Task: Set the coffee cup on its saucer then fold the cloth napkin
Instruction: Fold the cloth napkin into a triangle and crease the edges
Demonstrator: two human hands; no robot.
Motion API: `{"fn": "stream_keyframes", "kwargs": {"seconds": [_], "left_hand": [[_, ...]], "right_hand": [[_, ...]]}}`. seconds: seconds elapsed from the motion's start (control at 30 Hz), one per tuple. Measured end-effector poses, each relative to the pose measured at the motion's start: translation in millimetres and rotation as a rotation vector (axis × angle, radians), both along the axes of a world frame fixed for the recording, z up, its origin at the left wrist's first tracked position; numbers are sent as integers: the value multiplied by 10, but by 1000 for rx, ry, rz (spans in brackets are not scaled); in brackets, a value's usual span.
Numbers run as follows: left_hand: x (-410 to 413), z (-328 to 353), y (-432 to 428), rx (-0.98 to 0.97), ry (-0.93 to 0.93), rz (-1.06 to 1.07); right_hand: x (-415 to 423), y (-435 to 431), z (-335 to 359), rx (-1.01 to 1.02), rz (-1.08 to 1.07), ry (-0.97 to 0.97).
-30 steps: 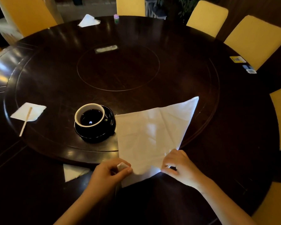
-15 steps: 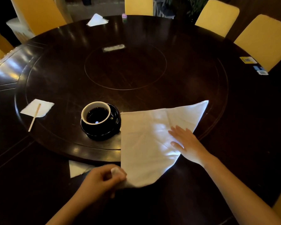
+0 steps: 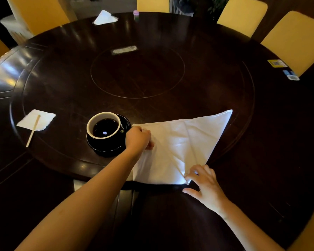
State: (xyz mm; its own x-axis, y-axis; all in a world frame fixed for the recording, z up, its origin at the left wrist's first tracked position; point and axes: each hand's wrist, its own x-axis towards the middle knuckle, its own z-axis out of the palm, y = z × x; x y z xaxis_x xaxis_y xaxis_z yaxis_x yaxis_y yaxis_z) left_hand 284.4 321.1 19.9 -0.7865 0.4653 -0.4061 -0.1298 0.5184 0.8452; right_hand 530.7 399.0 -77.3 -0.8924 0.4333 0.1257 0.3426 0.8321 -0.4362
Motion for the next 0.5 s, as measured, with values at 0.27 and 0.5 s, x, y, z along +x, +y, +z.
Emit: {"fn": "stream_keyframes", "kwargs": {"seconds": [0.27, 0.5], "left_hand": [[-117, 30, 76, -32, 329, 43], [-63, -129, 149, -41, -239, 169]], "right_hand": [[-16, 50, 113, -342, -235, 215], [149, 682, 537, -579, -264, 65]]}}
